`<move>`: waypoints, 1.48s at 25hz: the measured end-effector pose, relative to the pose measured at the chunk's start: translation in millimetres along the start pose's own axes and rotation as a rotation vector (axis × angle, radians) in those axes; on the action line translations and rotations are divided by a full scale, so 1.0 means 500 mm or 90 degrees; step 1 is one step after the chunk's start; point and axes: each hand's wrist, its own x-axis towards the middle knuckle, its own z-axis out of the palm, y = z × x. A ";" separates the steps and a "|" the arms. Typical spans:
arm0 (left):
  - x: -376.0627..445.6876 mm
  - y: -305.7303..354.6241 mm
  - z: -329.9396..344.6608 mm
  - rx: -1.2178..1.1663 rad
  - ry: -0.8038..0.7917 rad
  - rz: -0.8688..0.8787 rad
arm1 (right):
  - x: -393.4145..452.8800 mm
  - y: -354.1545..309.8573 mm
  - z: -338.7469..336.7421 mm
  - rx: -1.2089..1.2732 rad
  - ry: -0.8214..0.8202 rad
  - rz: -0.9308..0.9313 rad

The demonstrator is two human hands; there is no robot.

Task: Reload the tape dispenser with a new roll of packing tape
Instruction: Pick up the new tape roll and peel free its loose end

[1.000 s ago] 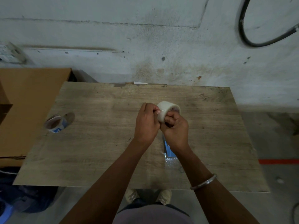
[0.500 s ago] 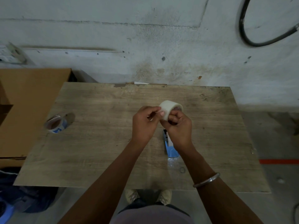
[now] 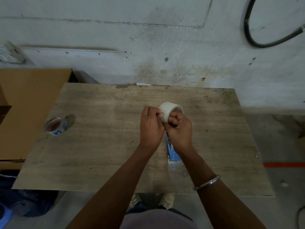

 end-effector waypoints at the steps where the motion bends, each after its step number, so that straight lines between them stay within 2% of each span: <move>1: 0.001 -0.004 0.000 0.019 -0.016 0.003 | -0.002 0.000 0.001 -0.003 -0.007 0.001; 5: 0.027 -0.020 -0.013 0.031 -0.102 0.038 | -0.012 0.001 -0.007 0.005 -0.019 0.021; 7: 0.040 -0.025 -0.026 -0.053 -0.155 0.017 | -0.009 0.001 -0.016 -0.002 -0.017 0.031; 10: 0.041 -0.033 -0.037 -0.215 -0.197 -0.082 | 0.002 -0.004 -0.027 -0.006 -0.023 0.044; 12: 0.036 -0.036 -0.040 -0.266 -0.189 -0.121 | 0.005 -0.006 -0.027 -0.010 -0.033 0.048; 17: 0.023 -0.023 -0.035 -0.214 -0.116 -0.104 | 0.004 -0.013 -0.022 0.006 -0.043 0.048; 22: 0.010 0.000 -0.028 -0.239 -0.025 -0.121 | 0.002 -0.023 -0.013 -0.014 -0.028 0.019; 33: 0.004 0.007 -0.032 -0.210 -0.003 -0.084 | -0.001 -0.023 -0.012 -0.015 -0.032 0.021; 37: 0.013 0.008 -0.039 -0.219 -0.015 -0.113 | -0.003 -0.019 -0.016 -0.012 -0.037 0.027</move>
